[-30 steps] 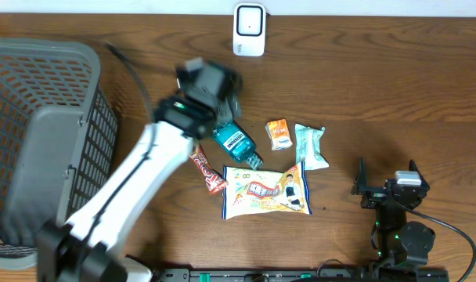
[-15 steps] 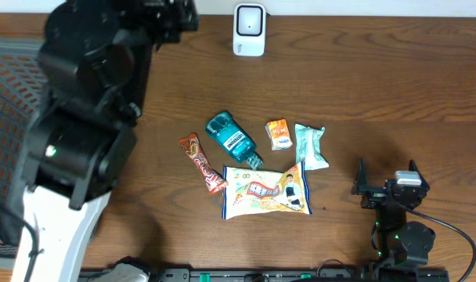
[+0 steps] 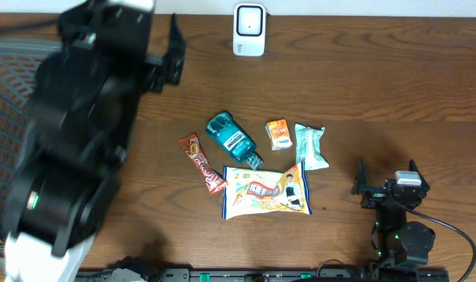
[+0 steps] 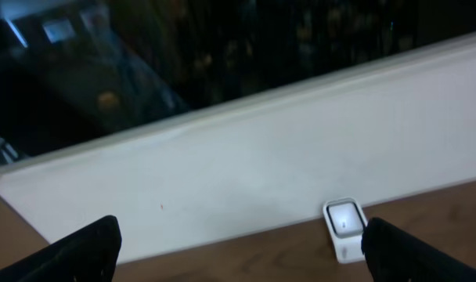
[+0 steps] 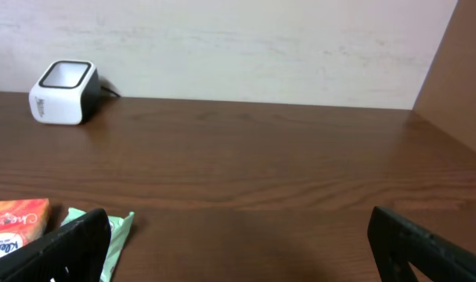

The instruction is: Scan the item barcode

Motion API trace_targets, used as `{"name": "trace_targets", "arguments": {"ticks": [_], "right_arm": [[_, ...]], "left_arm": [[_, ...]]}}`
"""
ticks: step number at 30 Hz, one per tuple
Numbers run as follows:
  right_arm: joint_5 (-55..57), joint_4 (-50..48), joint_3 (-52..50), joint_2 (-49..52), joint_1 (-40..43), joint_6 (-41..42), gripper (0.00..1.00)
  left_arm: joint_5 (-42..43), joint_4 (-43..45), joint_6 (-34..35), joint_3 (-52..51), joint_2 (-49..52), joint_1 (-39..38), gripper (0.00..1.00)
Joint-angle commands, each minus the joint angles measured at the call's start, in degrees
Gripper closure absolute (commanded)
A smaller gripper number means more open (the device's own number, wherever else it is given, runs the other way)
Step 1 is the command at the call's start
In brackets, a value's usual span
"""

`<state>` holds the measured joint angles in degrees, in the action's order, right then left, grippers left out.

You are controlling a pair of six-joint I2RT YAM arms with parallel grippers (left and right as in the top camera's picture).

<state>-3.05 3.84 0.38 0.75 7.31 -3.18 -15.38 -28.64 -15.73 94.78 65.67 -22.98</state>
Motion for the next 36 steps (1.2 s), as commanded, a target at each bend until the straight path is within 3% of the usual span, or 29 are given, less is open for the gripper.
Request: {"name": "trace_targets", "arguments": {"ticks": [1,6,12,25,31,36], "right_arm": [[-0.1,0.2,-0.1,0.0,-0.2,0.1,0.01],[-0.1,0.2,-0.1,0.0,-0.2,0.1,0.01],[-0.1,0.2,-0.1,0.0,-0.2,0.2,0.01],[-0.1,0.2,-0.1,0.0,-0.2,0.1,0.01],[-0.1,0.2,-0.1,0.0,-0.2,0.1,0.01],[-0.1,0.2,-0.1,0.0,-0.2,0.1,0.01]], "left_arm": [[0.2,3.0,0.6,-7.6,-10.3,0.2,0.02],[3.5,6.8,1.2,-17.9,-23.3,0.3,0.02],[9.8,8.0,7.8,-24.8,-37.6,4.9,0.02],[11.1,7.7,23.3,-28.7,-50.4,19.9,0.02],[18.0,7.8,23.5,-31.3,-54.6,21.3,0.02],[17.3,12.7,21.9,-31.3,-54.9,21.3,0.02]]}}
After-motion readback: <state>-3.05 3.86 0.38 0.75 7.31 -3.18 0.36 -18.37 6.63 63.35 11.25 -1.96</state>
